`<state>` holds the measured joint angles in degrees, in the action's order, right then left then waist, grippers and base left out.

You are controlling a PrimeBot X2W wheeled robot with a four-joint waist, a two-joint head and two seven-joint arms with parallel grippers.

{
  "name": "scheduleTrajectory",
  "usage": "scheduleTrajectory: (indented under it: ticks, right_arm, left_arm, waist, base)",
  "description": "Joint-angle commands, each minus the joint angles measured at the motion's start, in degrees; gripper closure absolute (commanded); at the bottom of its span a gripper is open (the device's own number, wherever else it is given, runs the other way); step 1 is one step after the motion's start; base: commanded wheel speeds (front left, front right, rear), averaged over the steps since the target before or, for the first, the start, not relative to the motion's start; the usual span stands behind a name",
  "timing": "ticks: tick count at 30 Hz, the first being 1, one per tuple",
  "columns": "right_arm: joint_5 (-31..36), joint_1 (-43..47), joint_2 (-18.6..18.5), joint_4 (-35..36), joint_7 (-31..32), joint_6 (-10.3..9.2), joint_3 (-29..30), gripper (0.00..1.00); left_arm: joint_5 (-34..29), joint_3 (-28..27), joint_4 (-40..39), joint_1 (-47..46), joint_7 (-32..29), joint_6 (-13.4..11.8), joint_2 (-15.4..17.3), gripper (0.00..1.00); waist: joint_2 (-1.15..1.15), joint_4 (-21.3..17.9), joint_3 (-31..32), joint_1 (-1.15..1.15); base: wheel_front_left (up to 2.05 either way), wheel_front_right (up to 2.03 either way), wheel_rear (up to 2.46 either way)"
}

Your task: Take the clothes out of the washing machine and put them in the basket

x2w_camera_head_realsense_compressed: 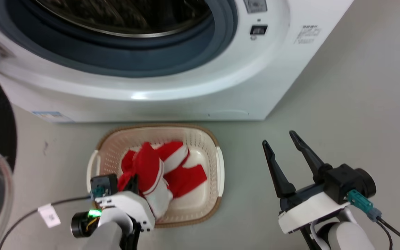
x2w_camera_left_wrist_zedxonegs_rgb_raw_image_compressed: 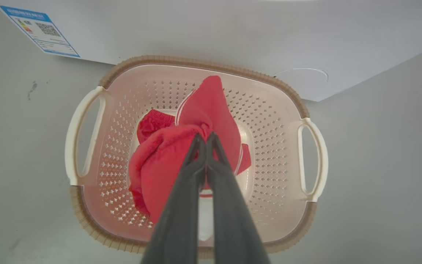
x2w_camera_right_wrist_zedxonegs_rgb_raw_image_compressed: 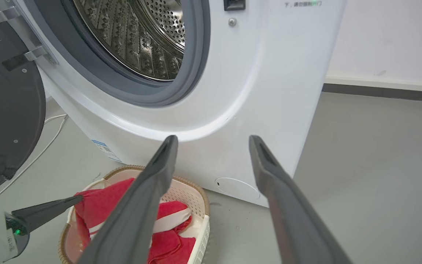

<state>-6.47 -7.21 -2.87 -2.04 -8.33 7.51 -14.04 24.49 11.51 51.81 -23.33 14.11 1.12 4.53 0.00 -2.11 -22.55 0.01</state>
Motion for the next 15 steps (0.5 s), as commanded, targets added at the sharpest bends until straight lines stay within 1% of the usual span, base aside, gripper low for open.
scheduleTrajectory:
  ticks: [1, 4, 9, 15]
  right_arm:
    - [0.25, -1.21, 0.00, 0.21, -0.41, -0.04, -0.21, 0.00]
    - [-0.18, -2.41, 0.00, 0.07, -0.93, -0.03, -0.62, 0.00]
    - [-0.61, -4.17, 0.01, -0.46, -1.89, -0.03, -1.13, 0.00]
    - [-1.34, -6.23, 0.01, -1.24, -3.28, -0.03, -1.88, 0.00]
  left_arm:
    - [0.41, -0.01, 1.79, -1.75, -0.17, 0.33, -0.17, 1.00]
    - [0.78, -0.11, 8.15, -6.44, -0.80, 0.79, -0.11, 1.00]
    - [1.48, -0.33, 15.99, -12.17, -2.41, 0.47, -0.14, 1.00]
    - [2.44, -0.71, 20.45, -15.75, -6.52, -0.10, 1.07, 1.00]
  waist:
    - [0.00, -1.63, -4.29, -0.01]
    - [0.00, -2.91, -7.59, -0.01]
    - [0.00, -4.74, -12.39, -0.01]
    - [0.00, -6.72, -16.52, -0.01]
  base:
    - [0.00, 0.00, 0.00]
    - [0.00, 0.00, 0.00]
    - [0.00, 0.00, 0.00]
    - [0.00, 0.00, 0.00]
